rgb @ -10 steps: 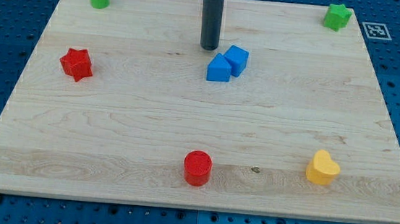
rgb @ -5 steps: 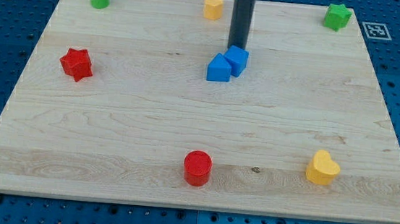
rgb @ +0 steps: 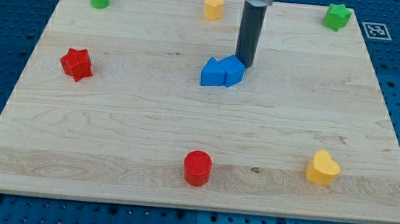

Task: Adjust the blue blocks at the center of the board

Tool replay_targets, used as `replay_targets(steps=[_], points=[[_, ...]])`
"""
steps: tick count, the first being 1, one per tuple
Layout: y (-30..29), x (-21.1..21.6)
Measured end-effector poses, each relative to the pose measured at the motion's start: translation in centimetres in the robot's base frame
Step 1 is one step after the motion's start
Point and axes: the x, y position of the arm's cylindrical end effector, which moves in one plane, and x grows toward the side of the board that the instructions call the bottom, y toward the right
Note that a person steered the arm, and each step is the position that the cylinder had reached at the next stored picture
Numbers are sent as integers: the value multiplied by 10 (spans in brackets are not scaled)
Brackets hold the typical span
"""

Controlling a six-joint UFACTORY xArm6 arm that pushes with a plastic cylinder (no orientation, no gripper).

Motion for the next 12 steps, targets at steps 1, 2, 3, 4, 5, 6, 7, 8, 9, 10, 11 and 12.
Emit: replay_targets(steps=[1,2,3,4,5,6,7,8,9,10,11,12], points=[[19,0],[30,28],[30,78],[26,87],[5,87],[-2,87],[-4,87],[-13,87],[-19,87],[-29,87],[-29,86],[-21,74]])
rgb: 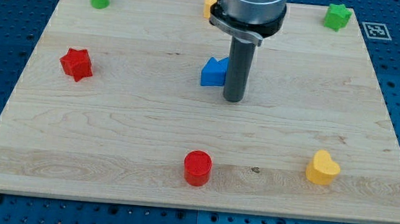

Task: Adjust the blue blocks at the center of the board

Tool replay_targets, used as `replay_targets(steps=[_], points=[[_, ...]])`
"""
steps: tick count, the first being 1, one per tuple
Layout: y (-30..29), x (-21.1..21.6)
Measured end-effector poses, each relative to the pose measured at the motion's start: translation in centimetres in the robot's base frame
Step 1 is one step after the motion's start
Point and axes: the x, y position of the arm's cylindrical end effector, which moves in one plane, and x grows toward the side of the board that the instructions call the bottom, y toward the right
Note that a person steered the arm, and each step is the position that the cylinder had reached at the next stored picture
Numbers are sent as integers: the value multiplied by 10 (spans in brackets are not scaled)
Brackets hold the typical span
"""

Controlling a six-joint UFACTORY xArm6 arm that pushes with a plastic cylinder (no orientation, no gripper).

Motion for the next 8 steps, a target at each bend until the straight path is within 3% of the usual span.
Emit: replay_targets(steps=[5,6,8], points=[[-18,-13],[-18,3],[-53,5]])
